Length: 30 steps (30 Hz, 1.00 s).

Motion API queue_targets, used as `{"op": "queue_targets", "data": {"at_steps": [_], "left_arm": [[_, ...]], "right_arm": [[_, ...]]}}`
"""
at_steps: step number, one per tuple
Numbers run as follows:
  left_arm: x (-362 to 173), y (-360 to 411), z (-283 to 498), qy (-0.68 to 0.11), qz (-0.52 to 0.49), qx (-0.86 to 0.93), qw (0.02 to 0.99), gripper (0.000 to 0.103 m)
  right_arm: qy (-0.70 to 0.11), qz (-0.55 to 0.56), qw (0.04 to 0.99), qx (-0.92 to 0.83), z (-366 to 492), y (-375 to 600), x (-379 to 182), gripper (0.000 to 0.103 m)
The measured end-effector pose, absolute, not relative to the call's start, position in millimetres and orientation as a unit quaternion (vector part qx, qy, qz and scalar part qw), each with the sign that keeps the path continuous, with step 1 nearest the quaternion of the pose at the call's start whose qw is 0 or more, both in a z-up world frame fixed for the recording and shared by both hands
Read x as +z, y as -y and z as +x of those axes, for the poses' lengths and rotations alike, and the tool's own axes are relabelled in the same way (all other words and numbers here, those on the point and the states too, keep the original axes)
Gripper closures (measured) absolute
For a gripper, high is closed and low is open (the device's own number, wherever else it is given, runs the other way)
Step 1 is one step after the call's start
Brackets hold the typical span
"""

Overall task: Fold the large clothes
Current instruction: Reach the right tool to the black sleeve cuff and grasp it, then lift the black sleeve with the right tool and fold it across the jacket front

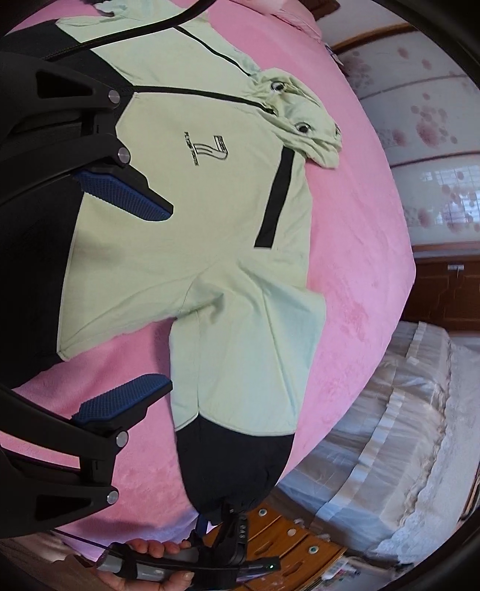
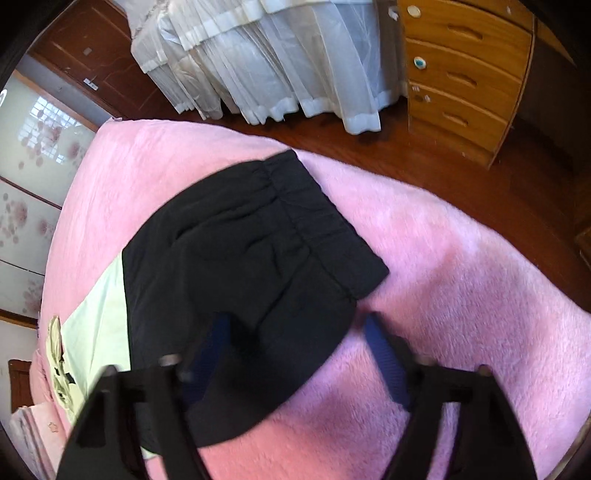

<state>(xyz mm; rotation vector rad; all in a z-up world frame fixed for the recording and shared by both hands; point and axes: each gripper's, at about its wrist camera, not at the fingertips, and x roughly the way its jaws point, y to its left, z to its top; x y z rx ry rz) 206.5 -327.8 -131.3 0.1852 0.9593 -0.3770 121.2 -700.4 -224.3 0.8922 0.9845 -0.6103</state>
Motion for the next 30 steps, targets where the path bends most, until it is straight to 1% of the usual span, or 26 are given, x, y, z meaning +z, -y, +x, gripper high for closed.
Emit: {"op": "queue_targets", "data": {"at_steps": [1, 2, 3, 4, 9, 13, 16, 18, 21, 25, 28, 30], "left_arm": [[-132.4, 324.3, 208.1, -0.462, 0.087, -0.171, 0.866, 0.019], [-133.1, 321.0, 209.4, -0.465, 0.088, -0.163, 0.865, 0.019], [-133.5, 317.4, 210.3, -0.467, 0.090, -0.153, 0.866, 0.019], [-134.4, 312.6, 211.4, -0.470, 0.096, -0.137, 0.867, 0.019], [-129.1, 281.0, 211.8, -0.465, 0.094, -0.108, 0.873, 0.019], [-117.2, 237.0, 204.1, -0.449, 0.083, -0.070, 0.887, 0.019], [-110.7, 197.8, 198.8, -0.448, 0.055, -0.053, 0.891, 0.019], [-107.7, 170.2, 193.5, -0.445, 0.041, -0.037, 0.894, 0.019], [-106.8, 134.0, 186.0, -0.439, 0.036, -0.011, 0.898, 0.019], [-113.7, 101.4, 178.1, -0.436, 0.046, 0.003, 0.899, 0.019], [-121.0, 90.8, 176.7, -0.443, 0.041, -0.009, 0.895, 0.019], [-125.3, 88.6, 177.5, -0.449, 0.033, -0.026, 0.893, 0.019]], "right_arm": [[-0.450, 0.402, 0.747, -0.280, 123.2, 699.3, -222.7, 0.068], [-0.447, 0.401, 0.751, -0.275, 124.2, 699.0, -220.7, 0.087], [-0.441, 0.402, 0.756, -0.269, 125.8, 699.1, -217.9, 0.093], [-0.431, 0.399, 0.764, -0.268, 125.5, 698.4, -211.7, 0.096], [-0.362, 0.321, 0.839, -0.249, 124.1, 657.4, -145.5, 0.097], [-0.311, 0.259, 0.902, -0.151, 135.7, 581.9, -75.1, 0.098], [-0.293, 0.218, 0.929, -0.069, 148.2, 514.4, -41.7, 0.098], [-0.293, 0.197, 0.935, -0.024, 160.1, 474.5, -32.9, 0.098], [-0.317, 0.160, 0.934, 0.039, 181.4, 406.4, -43.0, 0.098], [-0.389, 0.094, 0.915, 0.057, 204.9, 332.6, -101.3, 0.096], [-0.464, 0.056, 0.883, 0.044, 211.2, 292.5, -160.8, 0.086], [-0.487, 0.054, 0.871, 0.038, 205.9, 286.0, -180.8, 0.085]]}}
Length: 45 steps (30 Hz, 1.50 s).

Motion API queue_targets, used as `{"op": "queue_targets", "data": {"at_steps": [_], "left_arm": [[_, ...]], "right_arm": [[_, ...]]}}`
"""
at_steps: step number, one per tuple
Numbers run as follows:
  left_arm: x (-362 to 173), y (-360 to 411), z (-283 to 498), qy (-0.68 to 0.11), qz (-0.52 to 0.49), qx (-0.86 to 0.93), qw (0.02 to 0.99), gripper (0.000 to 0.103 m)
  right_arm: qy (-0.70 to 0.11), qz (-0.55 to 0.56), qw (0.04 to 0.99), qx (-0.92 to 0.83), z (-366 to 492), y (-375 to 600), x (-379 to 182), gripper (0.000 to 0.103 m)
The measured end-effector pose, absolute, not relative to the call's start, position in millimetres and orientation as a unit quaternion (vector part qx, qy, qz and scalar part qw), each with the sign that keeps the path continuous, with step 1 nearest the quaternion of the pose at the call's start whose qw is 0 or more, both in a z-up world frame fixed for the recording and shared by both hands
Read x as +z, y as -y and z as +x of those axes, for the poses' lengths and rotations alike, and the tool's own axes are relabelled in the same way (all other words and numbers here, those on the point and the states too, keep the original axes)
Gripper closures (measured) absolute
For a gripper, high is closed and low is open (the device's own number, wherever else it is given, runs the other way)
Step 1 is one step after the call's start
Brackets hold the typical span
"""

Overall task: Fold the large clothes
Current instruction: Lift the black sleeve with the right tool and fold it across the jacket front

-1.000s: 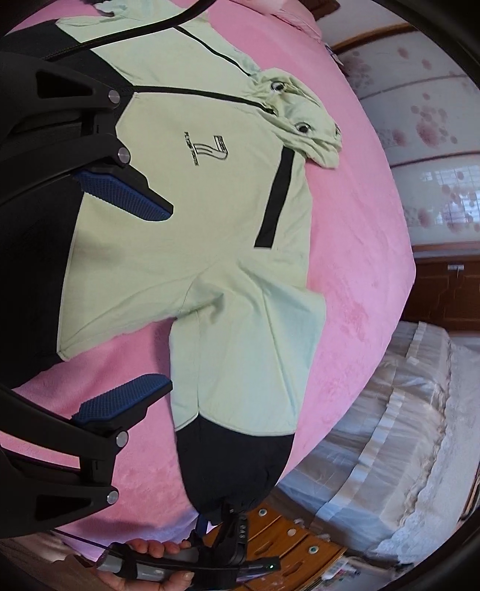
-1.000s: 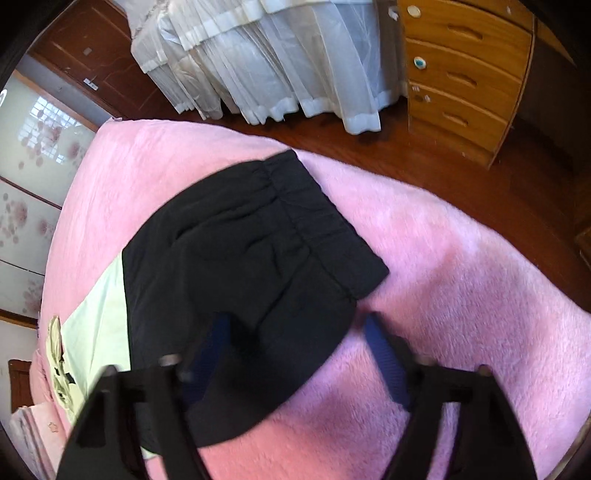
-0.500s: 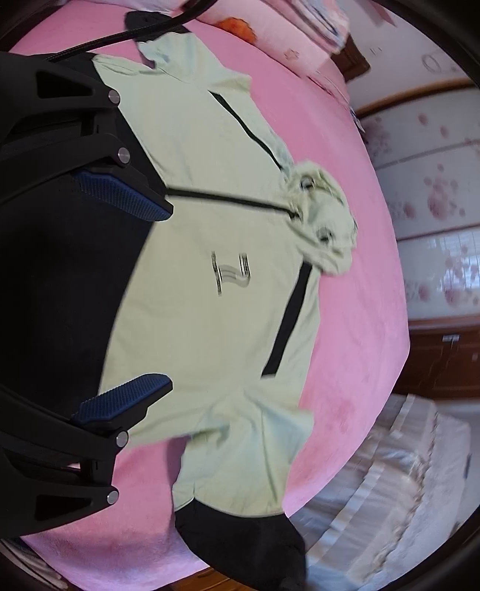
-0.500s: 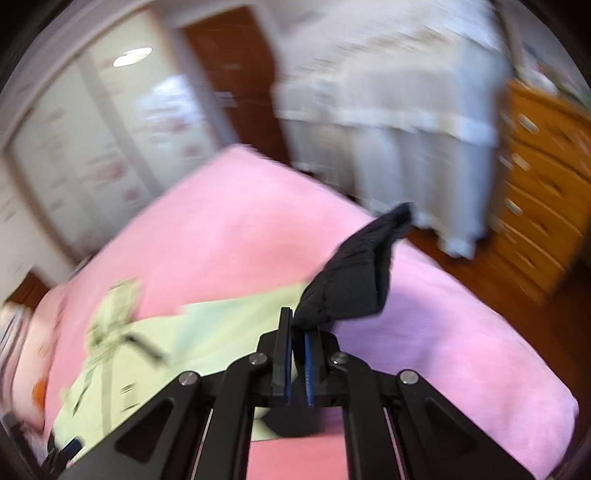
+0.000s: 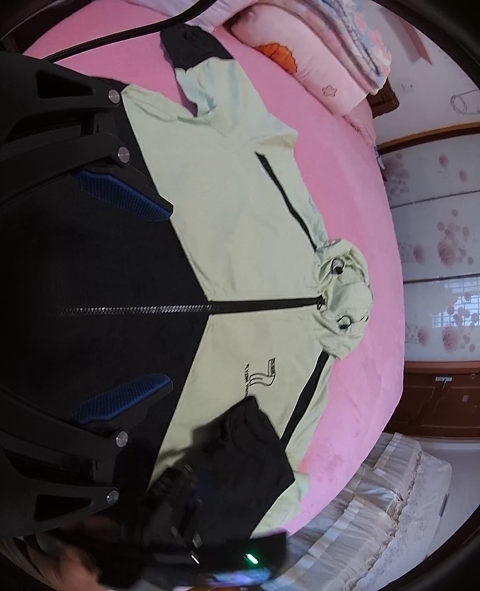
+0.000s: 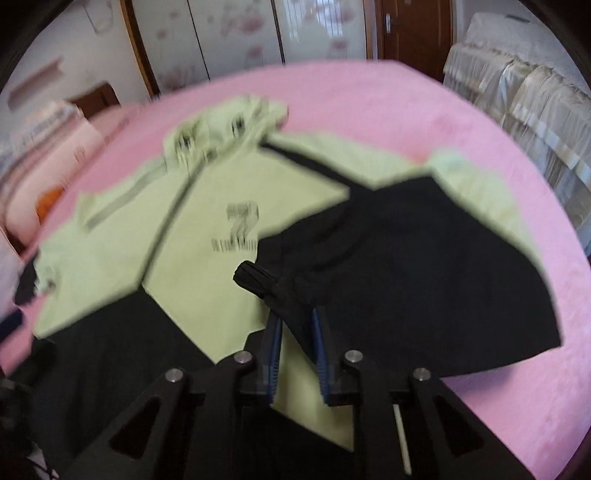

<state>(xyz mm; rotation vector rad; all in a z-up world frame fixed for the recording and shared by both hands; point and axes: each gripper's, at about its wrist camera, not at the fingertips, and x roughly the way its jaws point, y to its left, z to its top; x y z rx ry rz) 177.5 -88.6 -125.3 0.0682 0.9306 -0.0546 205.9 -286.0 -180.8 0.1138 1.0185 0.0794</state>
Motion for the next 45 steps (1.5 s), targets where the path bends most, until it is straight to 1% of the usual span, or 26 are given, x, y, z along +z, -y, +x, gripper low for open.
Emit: {"op": "queue_targets", "data": {"at_steps": [1, 3, 5, 7, 11, 15, 21, 24, 26, 27, 28, 30, 32, 34, 37, 41, 45], "left_arm": [[-127.7, 90.5, 178.8, -0.451, 0.028, -0.034, 0.892, 0.019], [-133.1, 91.7, 179.4, -0.457, 0.010, -0.057, 0.888, 0.019], [-138.9, 94.7, 181.8, -0.465, -0.016, -0.082, 0.881, 0.019], [-146.8, 99.5, 190.7, -0.475, -0.046, -0.109, 0.872, 0.019], [-167.4, 114.8, 209.8, -0.503, -0.114, -0.162, 0.841, 0.019], [-187.7, 134.9, 229.5, -0.521, -0.174, -0.206, 0.810, 0.020], [-211.8, 172.0, 251.7, -0.542, -0.196, -0.230, 0.784, 0.036], [-223.9, 188.0, 263.3, -0.550, -0.207, -0.222, 0.778, 0.037], [-229.8, 197.2, 271.3, -0.551, -0.216, -0.221, 0.775, 0.049], [-232.8, 202.8, 276.2, -0.554, -0.217, -0.217, 0.774, 0.066], [-235.7, 207.2, 279.7, -0.558, -0.213, -0.211, 0.773, 0.089], [-235.5, 216.8, 288.0, -0.566, -0.206, -0.197, 0.774, 0.092], [-221.8, 222.2, 294.9, -0.555, -0.187, -0.191, 0.788, 0.094], [-193.2, 228.6, 304.1, -0.525, -0.152, -0.184, 0.817, 0.095], [-147.7, 224.8, 320.9, -0.479, -0.126, -0.181, 0.849, 0.095], [-84.5, 198.0, 344.1, -0.407, -0.090, -0.163, 0.894, 0.095], [-60.3, 164.6, 356.9, -0.366, -0.048, -0.119, 0.921, 0.095]], "right_arm": [[-0.494, 0.061, 0.867, 0.038, 200.2, 284.9, -186.7, 0.083], [-0.492, 0.083, 0.866, 0.044, 185.0, 294.8, -187.8, 0.075], [-0.479, 0.106, 0.870, 0.046, 164.0, 307.2, -178.4, 0.056], [-0.461, 0.114, 0.879, 0.034, 143.0, 314.7, -168.0, 0.049], [-0.447, 0.131, 0.885, 0.015, 110.6, 333.4, -160.6, 0.049], [-0.445, 0.154, 0.882, -0.003, 94.8, 346.8, -167.0, 0.049], [-0.453, 0.206, 0.867, -0.009, 91.6, 366.5, -183.7, 0.049], [-0.454, 0.213, 0.865, -0.010, 90.2, 369.3, -188.7, 0.049], [-0.453, 0.210, 0.866, -0.009, 88.6, 369.0, -190.4, 0.049], [-0.452, 0.209, 0.867, -0.010, 87.6, 368.8, -191.0, 0.049], [-0.451, 0.205, 0.869, -0.011, 86.8, 368.2, -191.7, 0.049], [-0.454, 0.196, 0.869, -0.015, 85.5, 367.3, -194.3, 0.049], [-0.455, 0.196, 0.868, -0.018, 85.1, 368.6, -196.7, 0.049], [-0.457, 0.202, 0.866, -0.021, 85.3, 371.3, -199.4, 0.049], [-0.457, 0.211, 0.863, -0.028, 86.3, 376.0, -201.9, 0.049], [-0.454, 0.210, 0.866, -0.030, 88.8, 374.9, -200.5, 0.049], [-0.455, 0.201, 0.867, -0.029, 97.0, 368.6, -199.1, 0.049]]}}
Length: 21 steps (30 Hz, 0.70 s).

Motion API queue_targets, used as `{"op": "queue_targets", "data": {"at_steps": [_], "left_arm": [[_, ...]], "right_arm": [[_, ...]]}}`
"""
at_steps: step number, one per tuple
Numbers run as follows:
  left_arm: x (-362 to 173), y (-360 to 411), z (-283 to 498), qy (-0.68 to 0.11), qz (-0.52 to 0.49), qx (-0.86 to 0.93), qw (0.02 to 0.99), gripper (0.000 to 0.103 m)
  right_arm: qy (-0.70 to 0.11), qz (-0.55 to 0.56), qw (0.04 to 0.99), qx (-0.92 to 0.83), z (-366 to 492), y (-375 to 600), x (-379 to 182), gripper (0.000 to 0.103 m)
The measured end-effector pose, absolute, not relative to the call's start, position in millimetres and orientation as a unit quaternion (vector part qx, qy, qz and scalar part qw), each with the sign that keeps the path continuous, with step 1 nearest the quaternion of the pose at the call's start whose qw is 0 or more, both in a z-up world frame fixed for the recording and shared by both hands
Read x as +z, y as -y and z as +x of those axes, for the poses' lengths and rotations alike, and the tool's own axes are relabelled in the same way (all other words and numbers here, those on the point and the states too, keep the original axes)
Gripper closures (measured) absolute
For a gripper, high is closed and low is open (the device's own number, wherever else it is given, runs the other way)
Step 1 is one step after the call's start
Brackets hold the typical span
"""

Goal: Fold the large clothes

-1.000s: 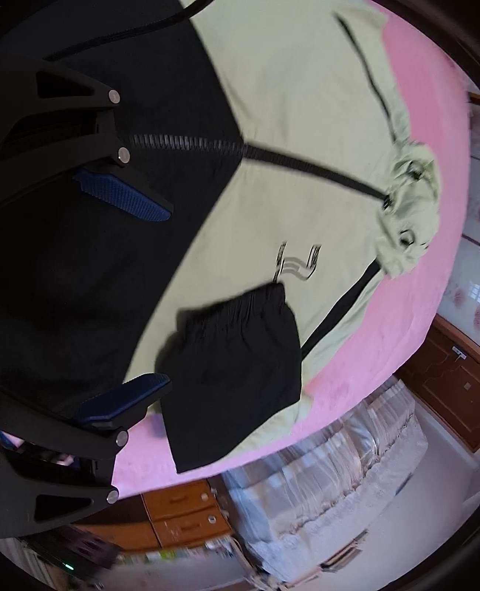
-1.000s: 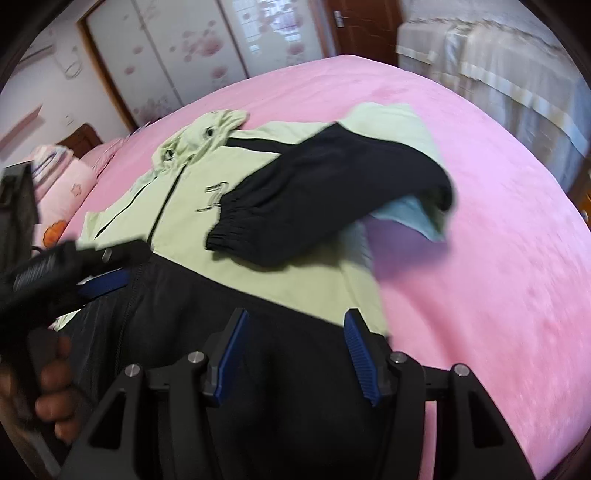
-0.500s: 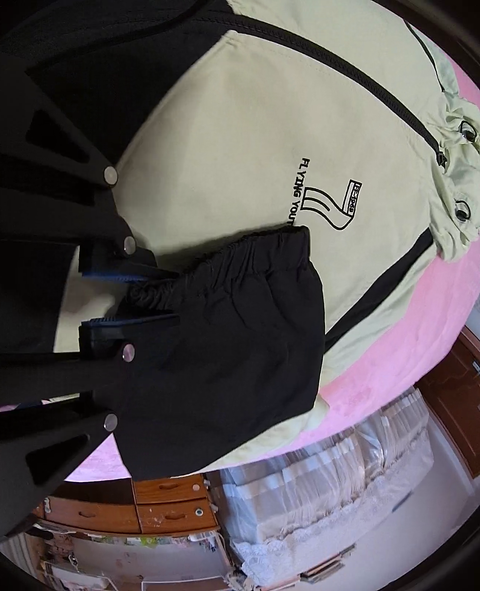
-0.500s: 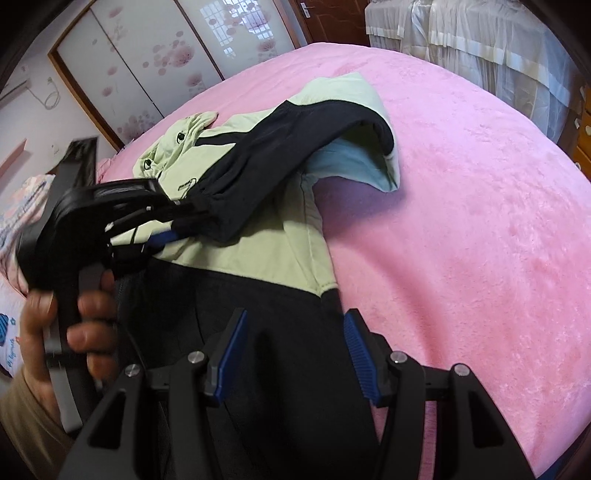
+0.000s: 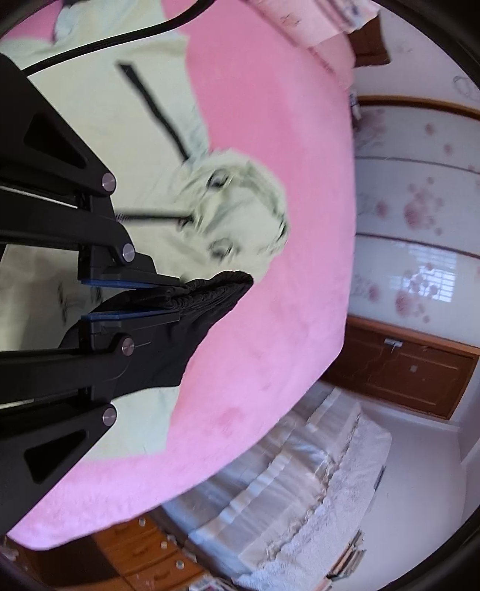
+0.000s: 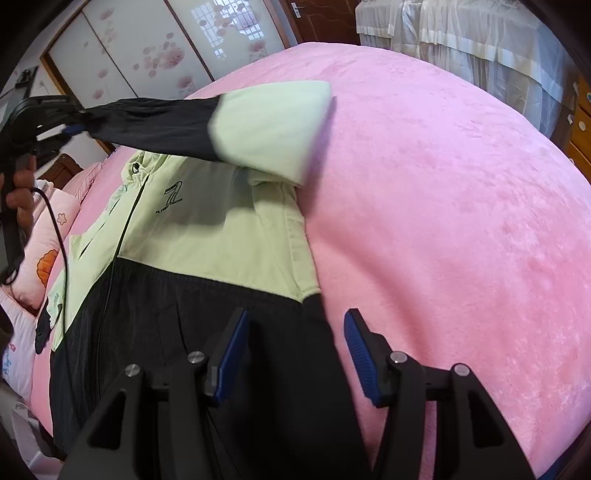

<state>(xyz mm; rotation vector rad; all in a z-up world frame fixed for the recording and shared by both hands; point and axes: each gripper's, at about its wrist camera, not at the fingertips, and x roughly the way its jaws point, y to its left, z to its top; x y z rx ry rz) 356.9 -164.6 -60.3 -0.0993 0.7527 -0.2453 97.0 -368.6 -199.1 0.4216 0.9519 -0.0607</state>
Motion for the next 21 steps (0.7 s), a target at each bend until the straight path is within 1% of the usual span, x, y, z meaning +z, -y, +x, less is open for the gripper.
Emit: {"op": "queue_targets", "data": {"at_steps": [3, 8, 14, 15, 17, 21], "left_arm": [[-71.5, 131.6, 362.6, -0.375, -0.039, -0.083, 0.923, 0.095], [-125.2, 79.2, 363.1, -0.414, -0.054, -0.036, 0.908, 0.095], [-181.8, 45.9, 365.2, -0.466, -0.065, -0.006, 0.882, 0.095], [-186.1, 43.2, 365.8, -0.470, -0.071, -0.005, 0.880, 0.095], [-193.2, 36.1, 360.2, -0.471, -0.076, -0.007, 0.879, 0.094], [-186.9, 42.3, 363.4, -0.459, -0.066, -0.017, 0.886, 0.094]], "right_arm": [[-0.456, 0.198, 0.867, -0.028, 108.0, 366.3, -197.8, 0.049], [-0.458, 0.188, 0.868, -0.041, 138.7, 369.6, -195.6, 0.049], [-0.467, 0.141, 0.872, -0.049, 174.4, 363.3, -200.2, 0.048], [-0.469, 0.128, 0.872, -0.052, 179.3, 361.4, -200.1, 0.048], [-0.473, 0.098, 0.874, -0.059, 191.2, 358.4, -203.4, 0.044], [-0.472, 0.072, 0.876, -0.069, 211.8, 358.2, -204.7, 0.041]]}}
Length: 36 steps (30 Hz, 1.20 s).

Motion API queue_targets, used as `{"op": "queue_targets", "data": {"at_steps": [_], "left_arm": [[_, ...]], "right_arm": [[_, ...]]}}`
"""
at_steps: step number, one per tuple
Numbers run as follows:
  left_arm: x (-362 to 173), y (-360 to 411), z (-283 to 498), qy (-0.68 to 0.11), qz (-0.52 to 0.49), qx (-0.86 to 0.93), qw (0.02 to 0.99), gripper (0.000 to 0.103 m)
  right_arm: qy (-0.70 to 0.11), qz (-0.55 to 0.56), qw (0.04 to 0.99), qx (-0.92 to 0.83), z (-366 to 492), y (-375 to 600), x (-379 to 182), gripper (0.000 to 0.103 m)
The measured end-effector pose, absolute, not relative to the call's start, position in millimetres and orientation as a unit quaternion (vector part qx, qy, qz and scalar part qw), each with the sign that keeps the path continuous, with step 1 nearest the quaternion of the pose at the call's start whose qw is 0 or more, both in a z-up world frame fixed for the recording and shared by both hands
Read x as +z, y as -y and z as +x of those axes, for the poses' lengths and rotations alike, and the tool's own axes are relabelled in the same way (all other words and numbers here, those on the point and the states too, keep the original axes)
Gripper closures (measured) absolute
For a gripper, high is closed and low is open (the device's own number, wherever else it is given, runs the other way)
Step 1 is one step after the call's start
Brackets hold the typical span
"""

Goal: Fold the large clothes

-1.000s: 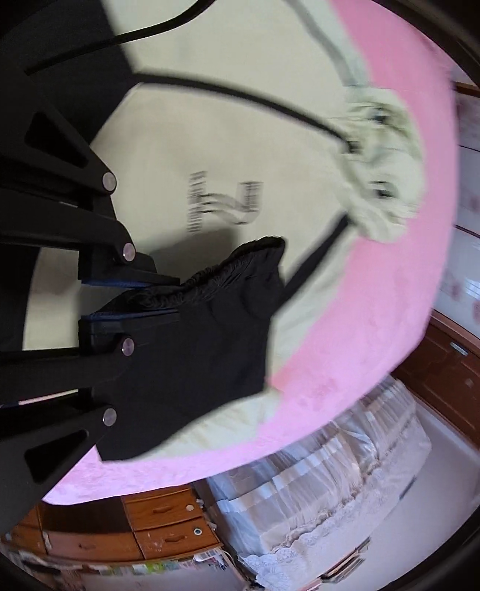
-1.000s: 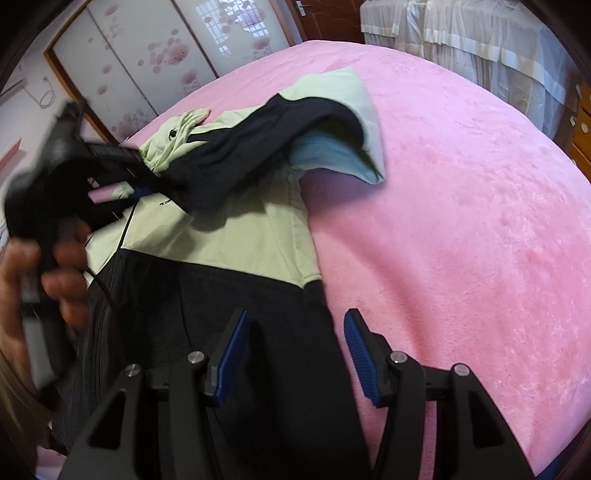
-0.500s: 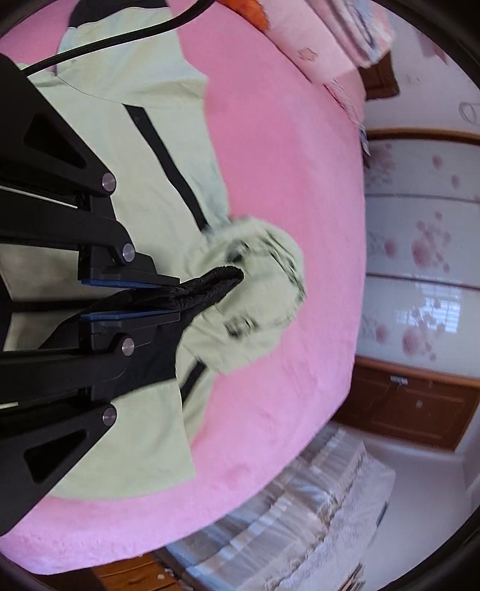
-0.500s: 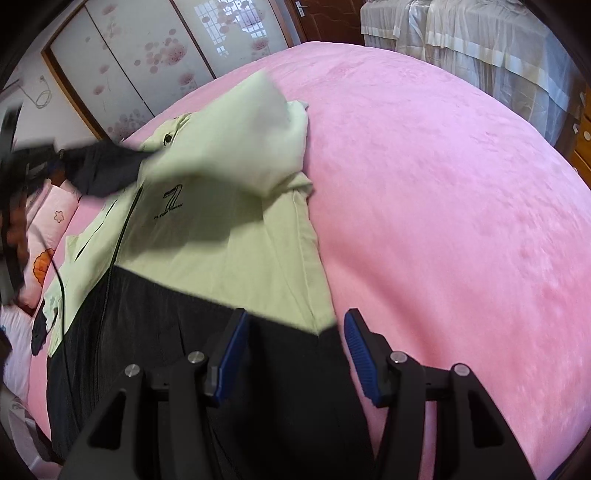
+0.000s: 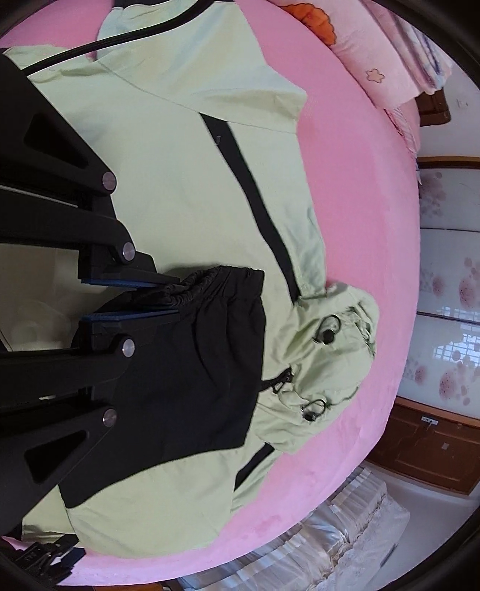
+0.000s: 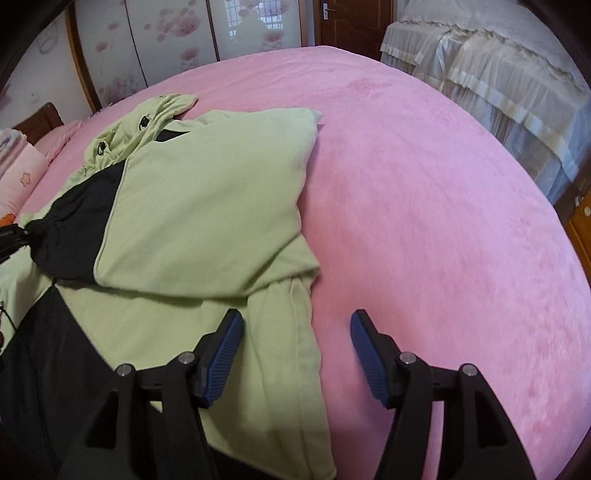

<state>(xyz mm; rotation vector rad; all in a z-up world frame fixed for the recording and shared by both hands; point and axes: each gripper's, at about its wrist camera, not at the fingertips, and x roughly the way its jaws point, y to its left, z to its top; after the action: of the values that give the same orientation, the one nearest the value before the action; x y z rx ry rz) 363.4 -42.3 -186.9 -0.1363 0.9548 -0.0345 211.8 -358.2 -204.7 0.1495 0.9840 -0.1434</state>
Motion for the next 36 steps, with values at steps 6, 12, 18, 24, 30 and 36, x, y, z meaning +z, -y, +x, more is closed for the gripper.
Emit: {"op": "queue_targets", "data": {"at_steps": [6, 12, 18, 24, 30, 36], "left_arm": [[-175.9, 34.5, 361.9, -0.425, -0.060, -0.020, 0.903, 0.092], [-212.7, 17.1, 368.7, -0.506, -0.071, -0.021, 0.860, 0.079], [-180.2, -6.2, 362.8, -0.496, -0.072, -0.040, 0.864, 0.073], [-140.9, 11.9, 371.4, -0.471, -0.022, -0.069, 0.879, 0.072], [-152.6, 63.3, 399.0, -0.478, 0.029, -0.079, 0.874, 0.072], [-191.3, 98.5, 430.1, -0.502, 0.015, -0.069, 0.862, 0.072]], "right_arm": [[-0.453, 0.091, 0.882, -0.092, 228.7, 364.7, -199.3, 0.042], [-0.479, 0.067, 0.869, -0.103, 222.1, 356.3, -206.3, 0.041], [-0.473, 0.084, 0.876, -0.050, 198.2, 362.3, -169.8, 0.041], [-0.436, 0.102, 0.894, -0.027, 212.3, 365.3, -122.8, 0.041], [-0.423, 0.099, 0.901, 0.014, 283.1, 334.6, -112.2, 0.041], [-0.451, 0.097, 0.886, 0.053, 348.4, 279.2, -145.9, 0.041]]}}
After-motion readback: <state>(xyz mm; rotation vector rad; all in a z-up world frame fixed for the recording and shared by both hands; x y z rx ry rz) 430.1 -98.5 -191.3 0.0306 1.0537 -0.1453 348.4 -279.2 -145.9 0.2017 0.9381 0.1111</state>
